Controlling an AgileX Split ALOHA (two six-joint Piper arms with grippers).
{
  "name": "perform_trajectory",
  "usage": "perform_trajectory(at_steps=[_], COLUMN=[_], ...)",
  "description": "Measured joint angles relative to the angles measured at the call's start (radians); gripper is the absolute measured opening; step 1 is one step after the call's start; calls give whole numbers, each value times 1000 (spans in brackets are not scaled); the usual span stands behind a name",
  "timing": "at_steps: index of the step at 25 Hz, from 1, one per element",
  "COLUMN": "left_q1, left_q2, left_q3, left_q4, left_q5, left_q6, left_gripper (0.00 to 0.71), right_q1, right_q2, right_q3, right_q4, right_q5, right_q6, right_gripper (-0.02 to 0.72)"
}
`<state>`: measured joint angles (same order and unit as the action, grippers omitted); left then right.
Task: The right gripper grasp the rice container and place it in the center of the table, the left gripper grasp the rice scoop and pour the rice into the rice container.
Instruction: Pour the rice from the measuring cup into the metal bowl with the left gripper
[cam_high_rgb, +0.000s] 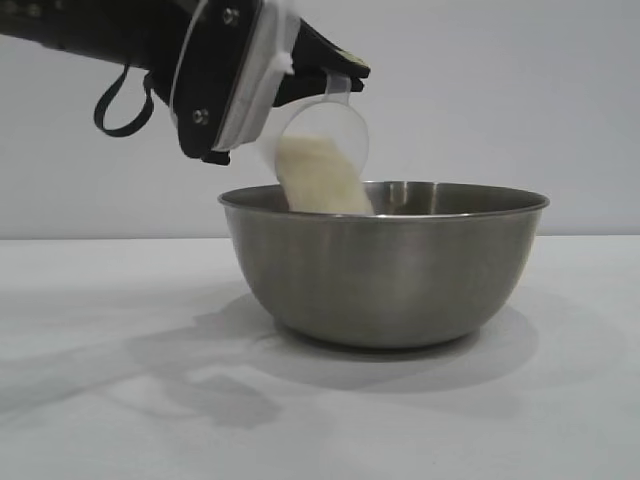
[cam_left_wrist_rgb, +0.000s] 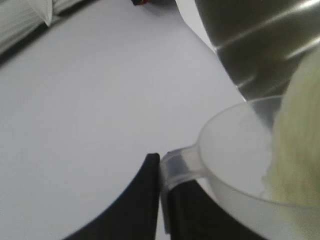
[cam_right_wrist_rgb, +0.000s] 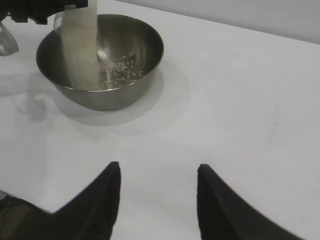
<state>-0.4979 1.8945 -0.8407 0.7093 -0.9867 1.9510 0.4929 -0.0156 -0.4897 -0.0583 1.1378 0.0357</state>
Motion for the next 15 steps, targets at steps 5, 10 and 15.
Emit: perform_trajectory(at_steps=[5,10,15], left_q1=[-13,-20,-20], left_q2=[0,0,1], left_q3=[0,0,0], left_q4=[16,-100,-419], left_q5=[31,37,-68], left_q6=[4,-333,-827], left_gripper=[0,0,0], right_q1=[0,0,0], right_q2=[0,0,0], right_q3=[0,0,0], right_q4=[0,0,0], right_q5=[0,0,0], right_q6=[0,0,0], right_gripper=[337,337,337])
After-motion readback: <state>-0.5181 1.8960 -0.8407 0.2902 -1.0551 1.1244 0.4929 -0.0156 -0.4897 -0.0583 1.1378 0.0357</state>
